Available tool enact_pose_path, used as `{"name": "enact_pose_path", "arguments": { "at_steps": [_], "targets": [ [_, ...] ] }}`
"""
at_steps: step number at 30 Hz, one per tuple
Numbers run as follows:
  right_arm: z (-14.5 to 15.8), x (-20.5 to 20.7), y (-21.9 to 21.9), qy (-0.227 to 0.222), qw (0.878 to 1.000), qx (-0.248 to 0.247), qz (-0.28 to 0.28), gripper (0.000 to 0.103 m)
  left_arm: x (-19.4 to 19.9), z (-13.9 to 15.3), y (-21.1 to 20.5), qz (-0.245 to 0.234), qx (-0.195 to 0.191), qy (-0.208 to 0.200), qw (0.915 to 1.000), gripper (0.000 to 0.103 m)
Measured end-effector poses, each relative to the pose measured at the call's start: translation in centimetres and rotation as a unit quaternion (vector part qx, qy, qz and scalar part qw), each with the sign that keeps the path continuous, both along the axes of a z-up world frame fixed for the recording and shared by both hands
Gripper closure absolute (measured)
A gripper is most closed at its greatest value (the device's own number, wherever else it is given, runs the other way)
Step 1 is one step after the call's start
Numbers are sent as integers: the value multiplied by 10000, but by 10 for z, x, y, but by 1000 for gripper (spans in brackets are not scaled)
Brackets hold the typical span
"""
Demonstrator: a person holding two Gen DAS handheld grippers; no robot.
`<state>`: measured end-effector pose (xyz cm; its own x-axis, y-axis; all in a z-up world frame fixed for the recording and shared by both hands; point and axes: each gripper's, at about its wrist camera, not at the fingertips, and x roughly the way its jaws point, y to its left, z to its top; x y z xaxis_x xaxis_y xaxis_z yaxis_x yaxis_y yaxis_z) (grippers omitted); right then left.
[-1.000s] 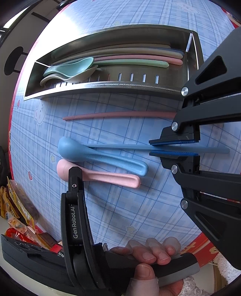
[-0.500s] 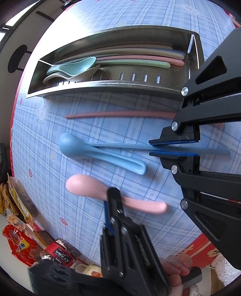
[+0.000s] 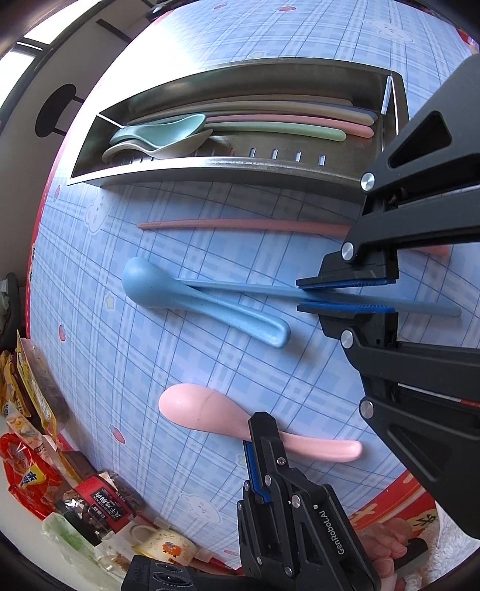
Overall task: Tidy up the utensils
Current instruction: 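Lift the pink spoon and blue chopstick and carry them toward the steel tray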
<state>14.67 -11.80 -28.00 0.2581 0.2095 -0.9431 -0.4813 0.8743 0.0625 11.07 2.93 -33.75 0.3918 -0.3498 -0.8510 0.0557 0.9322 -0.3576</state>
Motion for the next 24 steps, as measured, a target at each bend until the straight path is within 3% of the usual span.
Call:
{"name": "enact_pose_path", "arguments": {
  "at_steps": [5,10,24],
  "targets": [
    [-1,0,-6,277,9988,170,-365,97,-3,2,-2,-42,96,6,9999,90],
    [-3,-13,-21,579,9948,481,-679,97,-2,2,3,146,-164,192,9996,92],
    [24,-38,-63,322,9829,1422,-1121,97,-50,34,18,455,-395,124,9981,92]
  ]
}}
